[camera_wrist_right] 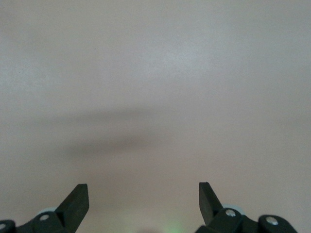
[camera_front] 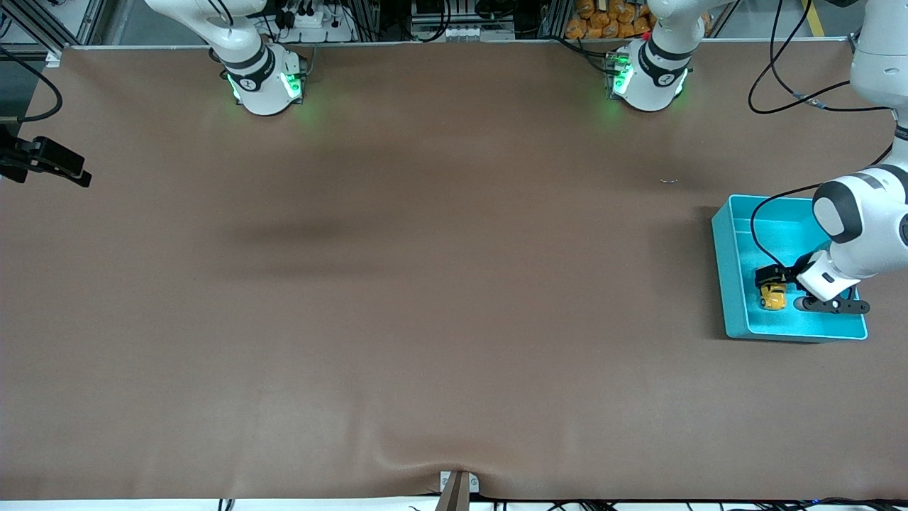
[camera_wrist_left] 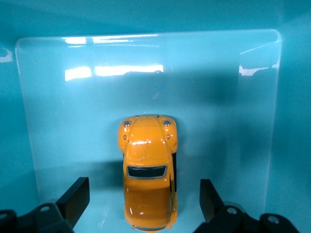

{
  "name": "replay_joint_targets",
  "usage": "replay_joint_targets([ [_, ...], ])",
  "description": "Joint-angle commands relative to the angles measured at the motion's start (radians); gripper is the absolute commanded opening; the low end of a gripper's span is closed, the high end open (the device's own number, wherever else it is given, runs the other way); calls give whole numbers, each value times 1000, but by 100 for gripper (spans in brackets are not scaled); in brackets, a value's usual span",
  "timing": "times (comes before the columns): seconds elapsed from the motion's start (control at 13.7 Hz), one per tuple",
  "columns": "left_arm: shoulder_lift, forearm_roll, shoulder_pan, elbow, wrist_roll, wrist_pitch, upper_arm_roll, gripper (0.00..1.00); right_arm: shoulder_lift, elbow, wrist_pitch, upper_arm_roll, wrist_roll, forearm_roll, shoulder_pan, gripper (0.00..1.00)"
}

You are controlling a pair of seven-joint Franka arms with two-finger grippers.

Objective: Wind and store yellow beetle car

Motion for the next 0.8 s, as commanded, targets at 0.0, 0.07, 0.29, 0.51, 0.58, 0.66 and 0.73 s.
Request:
replay_joint_targets([
  [0.0, -25, -6, 4, 3, 17, 1, -2, 100, -13, 0, -5, 9, -11, -10, -13, 100],
  [0.07, -40, -7, 4, 1, 14, 1, -4, 100, -13, 0, -5, 9, -11, -10, -13, 100],
  [0.29, -102, -7, 3, -22, -3, 1, -7, 100, -13, 0, -5, 8, -11, -8, -13, 100],
  [0.51, -174, -9, 3, -58, -3, -14, -8, 100, -13, 0, -4, 9, -11, -8, -13, 100],
  [0.58, -194, -9, 3, -64, -11, -28, -11, 100, -13, 0, -4, 9, -11, -8, -13, 100],
  [0.66, -217, -7, -3, -63, -38, -64, -13, 100, -12, 0, -4, 9, -11, -8, -13, 100],
  [0.73, -240, -7, -8, -61, -60, -109, -17, 100, -12, 0, -1, 9, -11, -8, -13, 100],
])
